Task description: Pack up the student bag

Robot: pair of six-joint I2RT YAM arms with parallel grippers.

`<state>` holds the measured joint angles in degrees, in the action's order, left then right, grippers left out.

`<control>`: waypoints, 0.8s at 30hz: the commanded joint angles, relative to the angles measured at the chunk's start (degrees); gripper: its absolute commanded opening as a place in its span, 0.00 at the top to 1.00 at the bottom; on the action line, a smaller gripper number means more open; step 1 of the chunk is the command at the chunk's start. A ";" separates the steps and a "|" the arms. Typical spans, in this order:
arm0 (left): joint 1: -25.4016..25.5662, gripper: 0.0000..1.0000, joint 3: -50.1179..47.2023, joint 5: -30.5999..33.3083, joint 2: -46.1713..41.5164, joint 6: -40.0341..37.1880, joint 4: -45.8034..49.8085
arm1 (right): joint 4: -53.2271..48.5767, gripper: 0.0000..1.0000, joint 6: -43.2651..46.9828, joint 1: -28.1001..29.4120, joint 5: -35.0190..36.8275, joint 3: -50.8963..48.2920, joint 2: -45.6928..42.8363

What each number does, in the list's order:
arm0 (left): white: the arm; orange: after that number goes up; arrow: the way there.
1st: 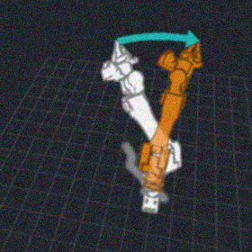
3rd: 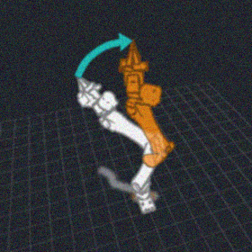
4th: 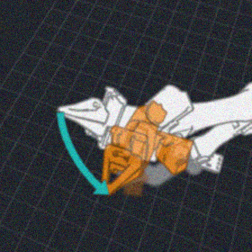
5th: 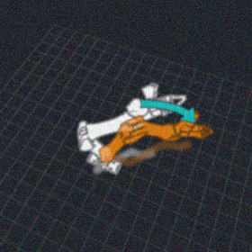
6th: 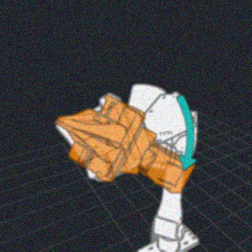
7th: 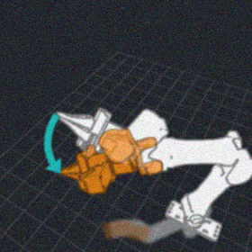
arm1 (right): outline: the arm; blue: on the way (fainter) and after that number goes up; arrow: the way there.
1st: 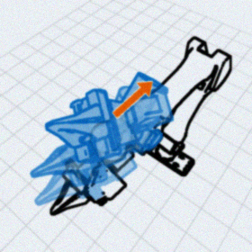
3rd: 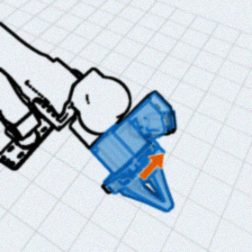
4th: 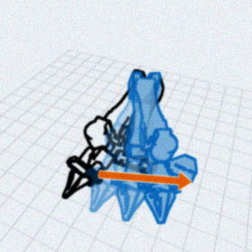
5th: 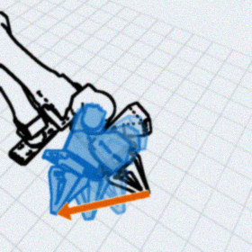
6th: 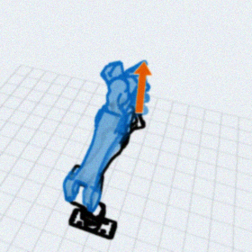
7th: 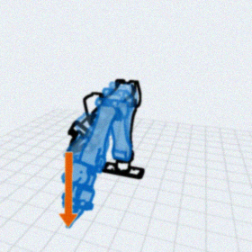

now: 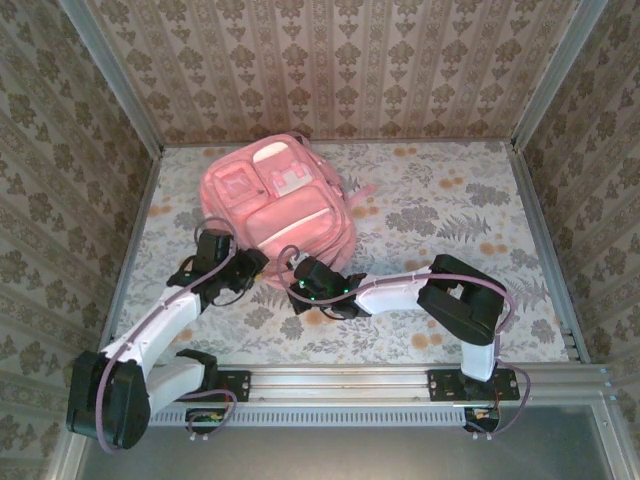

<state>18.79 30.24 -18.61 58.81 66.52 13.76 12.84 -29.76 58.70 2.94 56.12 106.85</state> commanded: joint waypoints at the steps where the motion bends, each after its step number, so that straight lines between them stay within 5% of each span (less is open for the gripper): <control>1: 0.37 0.66 -1.77 1.06 -3.94 1.16 2.76 | -2.61 1.00 0.40 -0.43 -0.08 -1.22 -1.47; 24: 0.95 0.68 -5.30 0.40 1.26 3.75 -5.37 | -0.36 1.00 -1.74 -0.60 -0.22 -1.99 -0.63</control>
<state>19.22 25.43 -18.22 58.96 69.45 10.81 13.54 -30.41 58.50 2.92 55.46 106.85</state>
